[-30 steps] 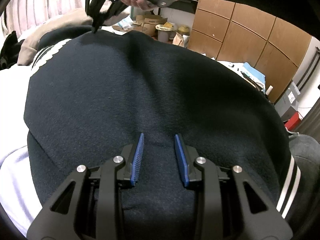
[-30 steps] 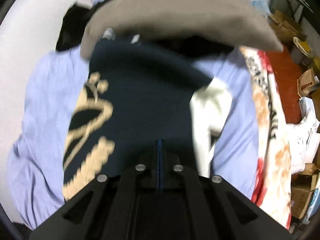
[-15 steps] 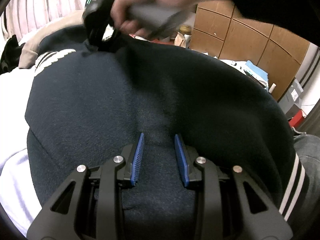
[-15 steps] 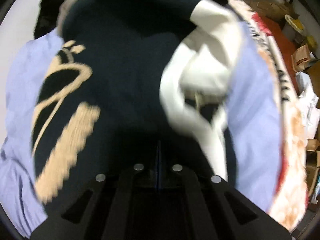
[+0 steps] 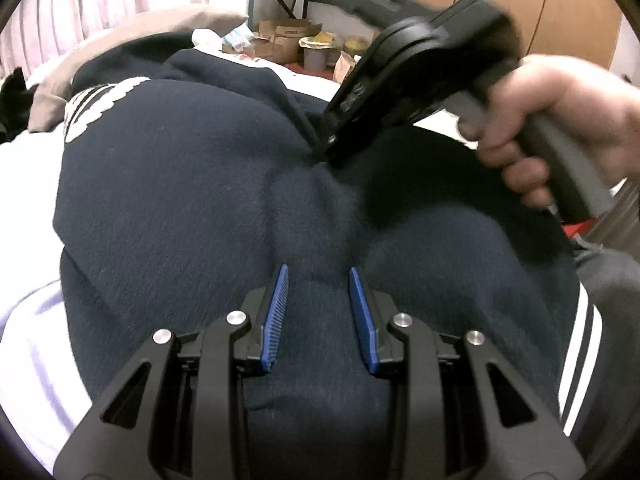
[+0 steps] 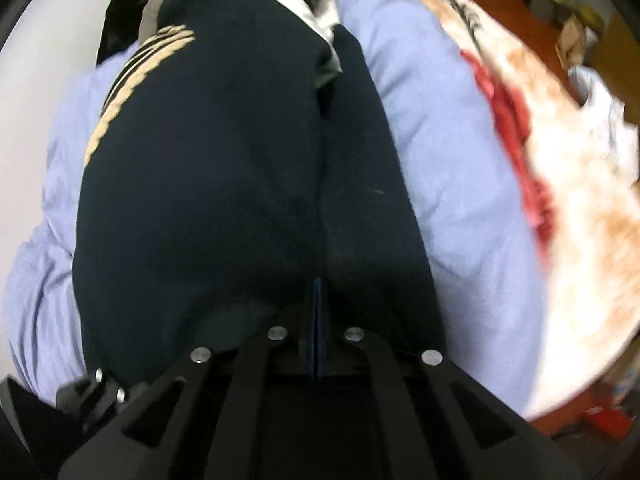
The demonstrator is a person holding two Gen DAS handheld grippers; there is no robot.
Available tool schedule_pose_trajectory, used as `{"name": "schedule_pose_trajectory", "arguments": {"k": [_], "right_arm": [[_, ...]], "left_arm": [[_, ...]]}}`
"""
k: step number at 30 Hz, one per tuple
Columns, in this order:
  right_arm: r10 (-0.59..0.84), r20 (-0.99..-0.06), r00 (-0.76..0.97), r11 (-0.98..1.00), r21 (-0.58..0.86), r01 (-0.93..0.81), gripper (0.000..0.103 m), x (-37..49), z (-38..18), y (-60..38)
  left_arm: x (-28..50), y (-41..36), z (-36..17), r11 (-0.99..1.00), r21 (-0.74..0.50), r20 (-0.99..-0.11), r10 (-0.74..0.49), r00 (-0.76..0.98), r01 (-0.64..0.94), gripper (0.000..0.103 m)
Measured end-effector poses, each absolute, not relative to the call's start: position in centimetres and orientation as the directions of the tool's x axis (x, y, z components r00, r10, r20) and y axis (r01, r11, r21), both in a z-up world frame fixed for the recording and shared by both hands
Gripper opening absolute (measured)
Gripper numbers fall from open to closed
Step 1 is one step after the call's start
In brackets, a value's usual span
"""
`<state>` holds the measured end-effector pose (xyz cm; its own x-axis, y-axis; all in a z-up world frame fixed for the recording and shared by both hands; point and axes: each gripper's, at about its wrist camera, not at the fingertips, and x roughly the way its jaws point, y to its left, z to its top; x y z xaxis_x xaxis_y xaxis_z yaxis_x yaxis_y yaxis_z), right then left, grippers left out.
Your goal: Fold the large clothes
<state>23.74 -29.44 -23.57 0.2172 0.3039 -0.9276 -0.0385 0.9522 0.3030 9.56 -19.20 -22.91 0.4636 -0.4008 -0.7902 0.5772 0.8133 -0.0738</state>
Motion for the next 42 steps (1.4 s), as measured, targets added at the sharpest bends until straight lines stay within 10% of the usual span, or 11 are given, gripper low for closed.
{"name": "schedule_pose_trajectory", "arguments": {"k": [7, 10, 24, 27, 30, 42], "right_arm": [[0.312, -0.895, 0.32, 0.95, 0.292, -0.111, 0.0, 21.2, -21.2, -28.6], [0.451, -0.779, 0.436, 0.884, 0.456, -0.102, 0.025, 13.8, -17.4, -31.0], [0.627, -0.697, 0.348, 0.746, 0.666, -0.012, 0.009, -0.7, -25.6, -35.4], [0.655, -0.607, 0.45, 0.692, 0.721, -0.036, 0.027, -2.7, -23.4, -37.7], [0.679, -0.523, 0.516, 0.627, 0.778, -0.037, 0.074, -5.0, -21.7, -40.6], [0.602, -0.72, 0.346, 0.745, 0.662, 0.08, 0.076, -0.9, -25.7, -39.0]], "left_arm": [[7.9, -18.4, -23.1, 0.809, 0.004, -0.788, -0.359, 0.499, 0.588, 0.032], [6.2, -17.6, -22.0, 0.842, -0.015, -0.777, -0.35, 0.524, 0.54, 0.032], [1.8, -17.8, -24.9, 0.861, 0.02, -0.912, -0.192, 0.362, 0.508, 0.032], [0.8, -17.2, -22.7, 0.869, -0.031, -0.893, -0.246, 0.377, 0.494, 0.034], [-0.8, -15.1, -21.2, 0.879, -0.123, -0.866, -0.322, 0.383, 0.462, 0.06], [-2.7, -10.9, -22.1, 0.921, -0.275, -0.805, -0.377, 0.458, 0.276, 0.074]]}}
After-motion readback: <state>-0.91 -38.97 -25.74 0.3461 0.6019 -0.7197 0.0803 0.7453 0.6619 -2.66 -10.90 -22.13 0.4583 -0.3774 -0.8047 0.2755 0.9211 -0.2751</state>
